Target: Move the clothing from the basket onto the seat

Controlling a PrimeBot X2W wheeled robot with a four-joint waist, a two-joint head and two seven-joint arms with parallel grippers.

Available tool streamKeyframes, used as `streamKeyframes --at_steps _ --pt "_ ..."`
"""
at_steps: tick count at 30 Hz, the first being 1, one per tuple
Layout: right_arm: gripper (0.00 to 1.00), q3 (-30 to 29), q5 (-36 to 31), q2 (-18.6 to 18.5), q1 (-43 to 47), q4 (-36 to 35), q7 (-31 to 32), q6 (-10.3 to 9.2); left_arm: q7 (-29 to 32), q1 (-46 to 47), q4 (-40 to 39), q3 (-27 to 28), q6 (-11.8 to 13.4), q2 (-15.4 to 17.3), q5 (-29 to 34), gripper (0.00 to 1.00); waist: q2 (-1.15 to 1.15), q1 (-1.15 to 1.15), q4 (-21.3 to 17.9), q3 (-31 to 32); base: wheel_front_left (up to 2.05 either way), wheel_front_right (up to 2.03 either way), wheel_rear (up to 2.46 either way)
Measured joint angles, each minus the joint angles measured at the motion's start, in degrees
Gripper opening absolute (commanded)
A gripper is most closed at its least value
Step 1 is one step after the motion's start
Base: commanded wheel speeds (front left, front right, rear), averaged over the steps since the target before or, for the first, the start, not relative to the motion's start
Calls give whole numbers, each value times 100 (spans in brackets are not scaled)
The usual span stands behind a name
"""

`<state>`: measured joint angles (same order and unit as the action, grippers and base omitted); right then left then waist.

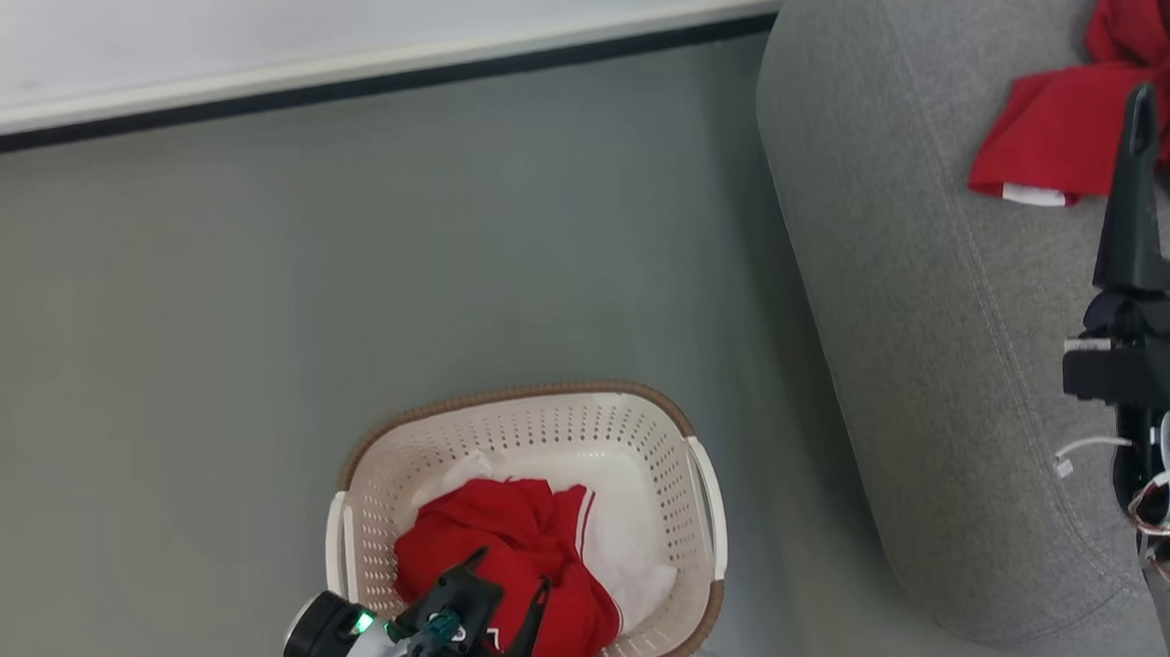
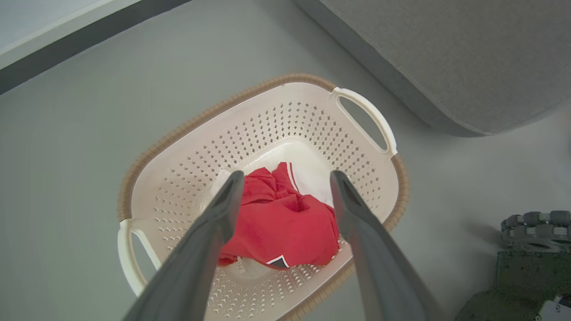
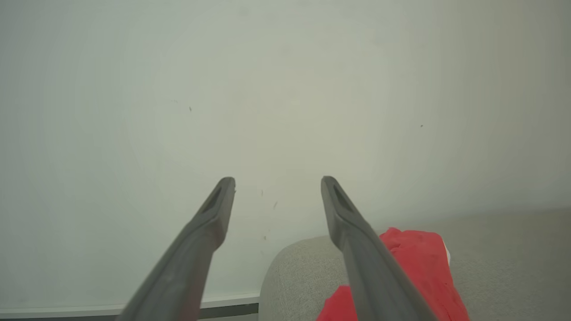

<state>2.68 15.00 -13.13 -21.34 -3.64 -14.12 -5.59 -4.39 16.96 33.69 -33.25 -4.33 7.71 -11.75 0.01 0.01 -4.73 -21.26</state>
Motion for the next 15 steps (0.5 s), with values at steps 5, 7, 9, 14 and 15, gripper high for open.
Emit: streamKeyframes --at_steps 5,7,9,14,15 --pt "100 108 -60 -26 -327 -92 51 3 53 341 319 -36 -27 -120 91 100 0 0 -110 -397 0 0 0" --pt "100 146 -79 -24 -447 -119 78 4 60 502 436 -35 -27 -167 91 100 0 0 -150 -559 0 0 0" --pt "100 160 -88 -24 -564 -153 97 4 96 643 525 -33 -27 -210 91 100 0 0 -187 -721 0 0 0" --pt "100 203 -92 -10 -889 -243 101 4 140 931 777 -89 -77 -243 147 100 0 0 -259 -1129 0 0 0" --pt "100 208 -92 -9 -959 -269 101 5 176 997 821 -108 -78 -244 162 100 0 0 -270 -1209 0 0 0"
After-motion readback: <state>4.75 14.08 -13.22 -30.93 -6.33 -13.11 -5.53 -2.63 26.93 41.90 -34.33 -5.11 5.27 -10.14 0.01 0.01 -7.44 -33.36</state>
